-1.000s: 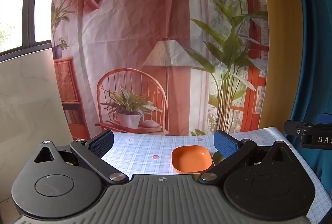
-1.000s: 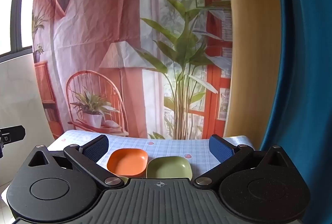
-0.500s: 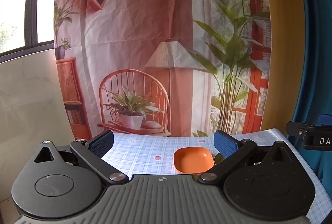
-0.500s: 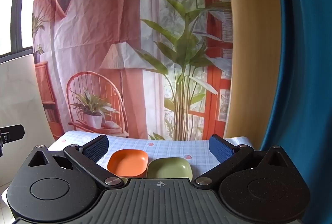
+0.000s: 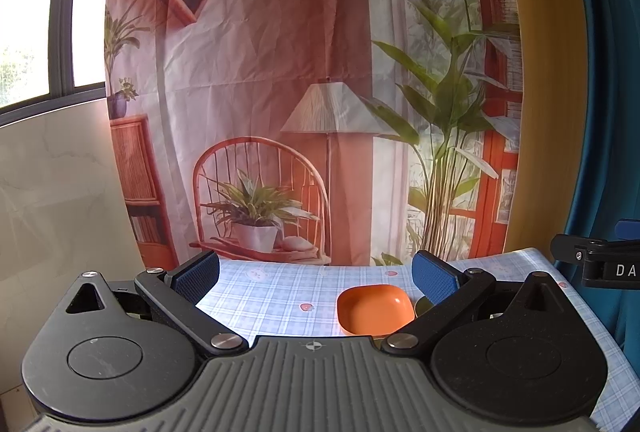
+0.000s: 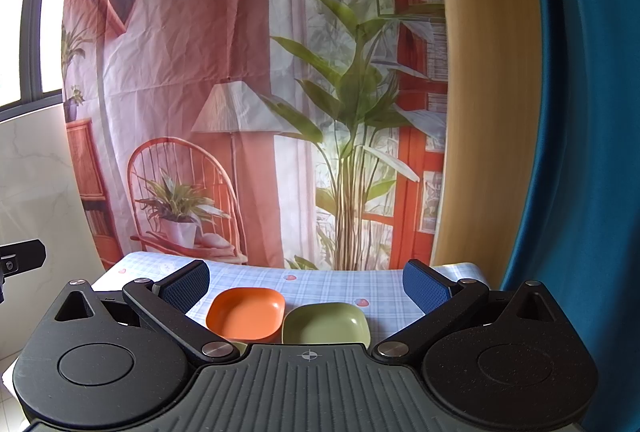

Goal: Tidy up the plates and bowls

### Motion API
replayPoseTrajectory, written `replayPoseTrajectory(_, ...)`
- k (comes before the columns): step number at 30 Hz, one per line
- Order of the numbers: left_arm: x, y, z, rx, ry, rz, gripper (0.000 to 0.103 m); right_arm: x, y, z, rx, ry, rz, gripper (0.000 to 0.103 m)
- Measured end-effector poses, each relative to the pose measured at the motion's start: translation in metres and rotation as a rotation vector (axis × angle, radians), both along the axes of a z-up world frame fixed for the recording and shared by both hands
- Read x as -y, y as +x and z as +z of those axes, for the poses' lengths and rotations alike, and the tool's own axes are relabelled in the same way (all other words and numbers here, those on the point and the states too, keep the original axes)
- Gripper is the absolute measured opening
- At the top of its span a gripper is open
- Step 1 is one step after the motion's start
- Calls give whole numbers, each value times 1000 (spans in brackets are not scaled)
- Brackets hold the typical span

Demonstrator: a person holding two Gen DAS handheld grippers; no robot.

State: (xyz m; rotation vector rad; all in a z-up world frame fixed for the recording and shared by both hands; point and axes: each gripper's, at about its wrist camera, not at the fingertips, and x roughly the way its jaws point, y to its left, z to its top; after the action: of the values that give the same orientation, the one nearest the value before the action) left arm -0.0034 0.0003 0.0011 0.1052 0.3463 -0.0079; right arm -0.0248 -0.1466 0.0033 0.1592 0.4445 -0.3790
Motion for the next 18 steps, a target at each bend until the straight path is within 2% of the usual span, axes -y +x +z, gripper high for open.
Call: replayPoseTrajectory(18,1,-1,0,3,4,3,103,1,0,1,-1,0,-1,103)
